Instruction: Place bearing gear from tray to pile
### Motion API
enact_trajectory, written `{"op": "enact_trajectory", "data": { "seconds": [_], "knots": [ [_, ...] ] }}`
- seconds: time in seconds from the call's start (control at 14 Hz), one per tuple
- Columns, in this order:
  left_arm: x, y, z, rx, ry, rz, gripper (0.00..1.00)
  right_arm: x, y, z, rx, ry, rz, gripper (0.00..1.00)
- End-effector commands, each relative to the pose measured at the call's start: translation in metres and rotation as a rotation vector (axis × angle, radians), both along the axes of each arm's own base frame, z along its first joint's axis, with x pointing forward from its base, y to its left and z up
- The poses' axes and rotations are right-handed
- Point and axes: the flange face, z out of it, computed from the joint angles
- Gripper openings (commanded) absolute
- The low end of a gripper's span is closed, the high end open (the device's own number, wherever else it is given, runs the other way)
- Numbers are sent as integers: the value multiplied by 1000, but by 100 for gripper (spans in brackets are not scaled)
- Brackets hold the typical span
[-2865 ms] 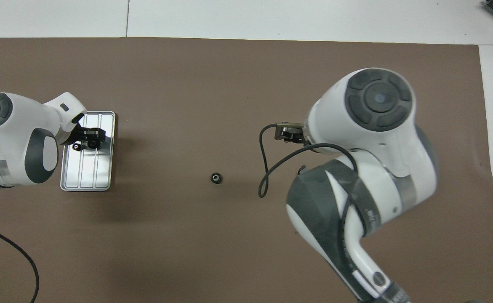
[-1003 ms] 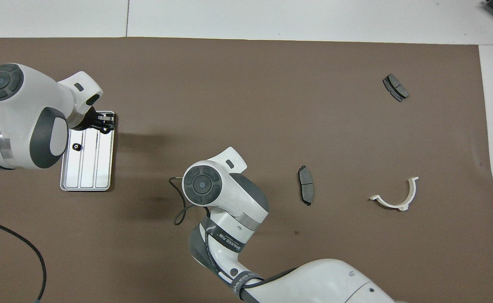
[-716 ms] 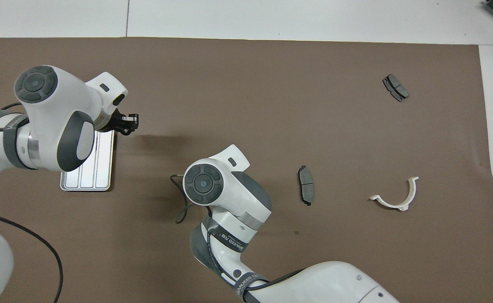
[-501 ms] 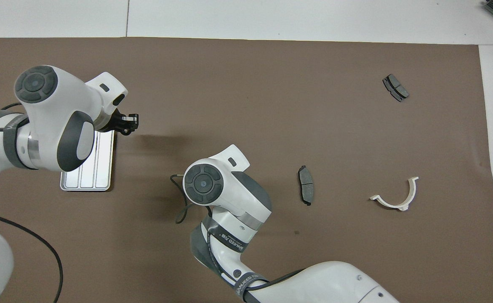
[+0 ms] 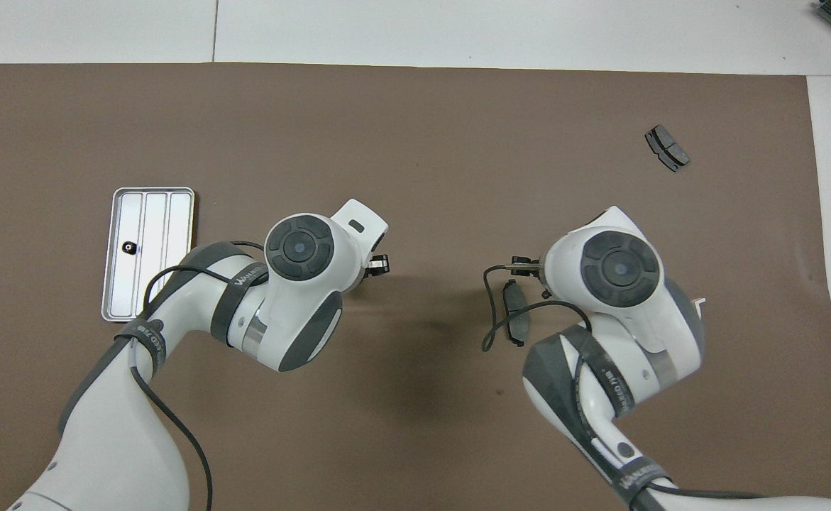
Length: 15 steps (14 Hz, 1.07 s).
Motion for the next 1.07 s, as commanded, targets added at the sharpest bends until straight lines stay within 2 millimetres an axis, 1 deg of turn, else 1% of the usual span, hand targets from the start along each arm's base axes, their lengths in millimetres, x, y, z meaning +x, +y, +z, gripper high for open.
{"op": "enact_trajectory", "data": {
  "seconds": [0.0,0.07,0.14,0.21,0.29,0.36,0.43,0.57,0.64,0.72,0.79,0.86,0.93,1.0],
  "knots": [
    [-11,5,10,4,3,5,98,8,-61,-11,20,5,37,0],
    [-7,10,13,13,17,9,100,12,-83,-15,36,13,49,0],
    [0,15,19,15,18,12,100,16,-109,-21,51,28,55,0],
    [15,31,26,12,12,26,100,21,-135,-26,61,26,73,0],
    [30,51,31,9,4,40,100,24,-155,-32,66,16,85,0],
    [46,78,35,13,2,45,100,28,-172,-38,69,12,86,0],
    [64,111,40,17,5,34,100,31,-186,-44,70,6,75,0],
    [91,188,49,33,30,-51,100,36,-211,-56,72,-4,59,0],
    [101,224,54,37,41,-94,100,37,-216,-57,71,-10,57,0],
    [106,254,56,39,49,-132,100,40,-217,-54,71,-11,56,20],
    [110,284,56,39,50,-150,100,43,-215,-51,72,-15,58,67],
    [111,309,55,38,49,-154,100,45,-209,-47,72,-22,61,84],
    [111,332,53,38,49,-157,100,46,-199,-41,71,-25,70,98],
    [110,357,49,38,48,-165,100,46,-182,-34,74,-18,71,100]
  ]
}}
